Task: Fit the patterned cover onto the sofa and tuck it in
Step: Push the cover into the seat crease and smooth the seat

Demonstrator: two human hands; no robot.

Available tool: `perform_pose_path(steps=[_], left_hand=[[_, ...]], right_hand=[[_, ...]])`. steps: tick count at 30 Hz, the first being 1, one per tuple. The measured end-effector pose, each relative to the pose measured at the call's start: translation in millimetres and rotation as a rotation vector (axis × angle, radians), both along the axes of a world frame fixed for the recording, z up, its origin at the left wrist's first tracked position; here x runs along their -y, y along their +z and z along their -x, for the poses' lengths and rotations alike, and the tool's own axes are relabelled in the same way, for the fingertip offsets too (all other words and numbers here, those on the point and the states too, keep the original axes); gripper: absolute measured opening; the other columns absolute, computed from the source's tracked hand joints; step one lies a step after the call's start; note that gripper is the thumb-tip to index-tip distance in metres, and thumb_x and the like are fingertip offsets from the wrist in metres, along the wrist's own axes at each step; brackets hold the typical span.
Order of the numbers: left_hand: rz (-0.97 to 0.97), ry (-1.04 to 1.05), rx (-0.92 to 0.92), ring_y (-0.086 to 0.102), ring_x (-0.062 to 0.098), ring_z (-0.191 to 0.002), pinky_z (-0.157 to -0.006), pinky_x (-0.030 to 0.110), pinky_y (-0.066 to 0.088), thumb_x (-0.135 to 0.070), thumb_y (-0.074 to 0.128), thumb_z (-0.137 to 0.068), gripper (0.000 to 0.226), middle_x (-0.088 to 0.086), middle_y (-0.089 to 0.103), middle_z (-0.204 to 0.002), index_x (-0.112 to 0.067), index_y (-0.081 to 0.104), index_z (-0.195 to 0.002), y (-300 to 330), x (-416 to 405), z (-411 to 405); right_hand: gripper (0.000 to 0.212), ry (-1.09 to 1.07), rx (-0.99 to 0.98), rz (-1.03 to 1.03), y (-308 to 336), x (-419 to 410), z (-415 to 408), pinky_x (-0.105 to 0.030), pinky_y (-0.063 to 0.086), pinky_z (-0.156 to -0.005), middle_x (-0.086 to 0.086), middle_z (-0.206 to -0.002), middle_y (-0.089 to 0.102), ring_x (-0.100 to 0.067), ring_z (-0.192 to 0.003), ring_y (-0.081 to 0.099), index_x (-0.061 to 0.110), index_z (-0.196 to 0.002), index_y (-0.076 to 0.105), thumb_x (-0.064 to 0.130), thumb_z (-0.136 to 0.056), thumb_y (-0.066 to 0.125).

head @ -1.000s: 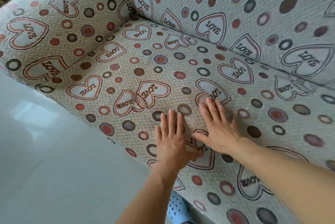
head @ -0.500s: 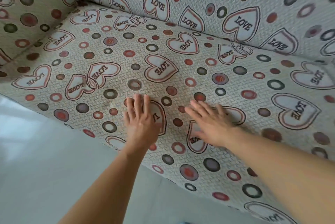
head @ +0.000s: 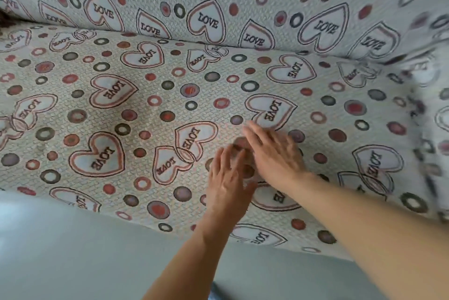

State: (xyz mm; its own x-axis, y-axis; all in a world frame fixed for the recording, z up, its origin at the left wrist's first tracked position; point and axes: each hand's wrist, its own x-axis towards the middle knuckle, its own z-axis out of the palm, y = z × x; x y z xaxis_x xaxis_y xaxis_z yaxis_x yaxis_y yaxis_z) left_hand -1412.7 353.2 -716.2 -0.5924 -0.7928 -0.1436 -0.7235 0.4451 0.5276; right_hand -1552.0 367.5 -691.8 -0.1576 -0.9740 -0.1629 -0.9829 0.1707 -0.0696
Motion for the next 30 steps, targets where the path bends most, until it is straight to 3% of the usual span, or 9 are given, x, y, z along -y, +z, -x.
perform_pose_path(steps=[2,4,7,9,11,17,22,27,30], left_hand=[[0.041,-0.086,-0.037,0.022,0.031,-0.142,-0.117,0.043,0.022,-0.030,0.068,-0.076,0.062,0.005,0.037,-0.149,-0.020,0.049,-0.134,4,-25,31],[0.019,-0.185,-0.062,0.019,0.026,-0.144,-0.117,0.042,0.022,-0.029,0.068,-0.077,0.065,0.001,0.035,-0.151,-0.018,0.047,-0.137,10,-56,64],[-0.025,-0.340,0.011,-0.005,0.018,-0.147,-0.117,0.034,-0.009,-0.033,0.062,-0.084,0.076,-0.005,0.014,-0.160,-0.023,0.026,-0.150,14,-101,111],[-0.042,-0.458,0.098,-0.019,0.017,-0.146,-0.109,0.033,-0.023,-0.038,0.057,-0.089,0.076,-0.010,-0.002,-0.161,-0.028,0.016,-0.153,13,-129,141],[-0.061,-0.577,0.161,-0.024,0.018,-0.144,-0.108,0.033,-0.025,-0.043,0.055,-0.090,0.078,-0.013,-0.009,-0.160,-0.031,0.010,-0.153,8,-153,168],[-0.020,-0.826,0.375,-0.038,0.022,-0.137,-0.114,0.049,-0.017,-0.056,0.041,-0.093,0.070,-0.011,-0.012,-0.159,-0.035,0.009,-0.152,-5,-223,229],[-0.017,-0.875,0.603,-0.049,0.024,-0.128,-0.107,0.060,-0.021,-0.069,0.033,-0.089,0.077,-0.010,-0.021,-0.157,-0.037,0.000,-0.152,-18,-248,256],[-0.021,-0.857,0.671,-0.051,0.027,-0.126,-0.106,0.063,-0.019,-0.071,0.037,-0.087,0.084,-0.010,-0.026,-0.155,-0.036,-0.004,-0.152,-16,-253,259],[-0.068,-0.817,0.643,-0.047,0.025,-0.130,-0.109,0.061,-0.017,-0.070,0.039,-0.087,0.087,-0.011,-0.023,-0.156,-0.033,-0.003,-0.153,-5,-262,261]], right_hand=[[0.078,-0.106,0.008,-0.058,7,-24,29,-0.046,0.039,-0.094,-0.001,-0.160,0.005,-0.027,-0.133,0.031,0.020,-0.151,0.007,0.012,-0.087,0.051],[0.075,-0.223,-0.018,-0.125,15,-53,63,-0.046,0.039,-0.096,-0.007,-0.159,0.004,-0.028,-0.136,0.028,0.015,-0.149,0.004,0.012,-0.089,0.049],[0.060,-0.302,-0.195,-0.292,15,-98,116,-0.047,0.039,-0.101,-0.018,-0.150,0.024,-0.033,-0.135,0.031,0.004,-0.145,0.016,0.016,-0.091,0.041],[0.056,-0.375,-0.318,-0.492,13,-125,148,-0.054,0.027,-0.109,-0.026,-0.151,0.017,-0.045,-0.136,0.024,-0.001,-0.146,0.015,0.015,-0.095,0.032],[0.055,-0.430,-0.374,-0.670,11,-144,172,-0.057,0.016,-0.113,-0.030,-0.153,0.009,-0.050,-0.138,0.016,-0.004,-0.148,0.011,0.018,-0.099,0.025],[0.068,-0.307,-0.425,-1.062,7,-198,216,-0.056,0.004,-0.114,-0.024,-0.155,0.008,-0.043,-0.140,0.006,0.015,-0.150,0.023,0.035,-0.091,0.048],[0.069,-0.140,-0.415,-0.982,-20,-232,243,-0.057,-0.007,-0.113,-0.026,-0.156,-0.012,-0.043,-0.142,-0.013,0.011,-0.152,0.011,0.035,-0.095,0.040],[0.069,-0.062,-0.363,-0.965,-6,-233,251,-0.053,-0.005,-0.116,-0.025,-0.156,-0.008,-0.042,-0.143,-0.010,0.011,-0.152,0.017,0.036,-0.093,0.044],[0.067,-0.003,-0.357,-0.942,4,-241,247,-0.057,-0.003,-0.114,-0.024,-0.157,0.007,-0.042,-0.143,0.000,0.012,-0.149,0.029,0.039,-0.091,0.049]])
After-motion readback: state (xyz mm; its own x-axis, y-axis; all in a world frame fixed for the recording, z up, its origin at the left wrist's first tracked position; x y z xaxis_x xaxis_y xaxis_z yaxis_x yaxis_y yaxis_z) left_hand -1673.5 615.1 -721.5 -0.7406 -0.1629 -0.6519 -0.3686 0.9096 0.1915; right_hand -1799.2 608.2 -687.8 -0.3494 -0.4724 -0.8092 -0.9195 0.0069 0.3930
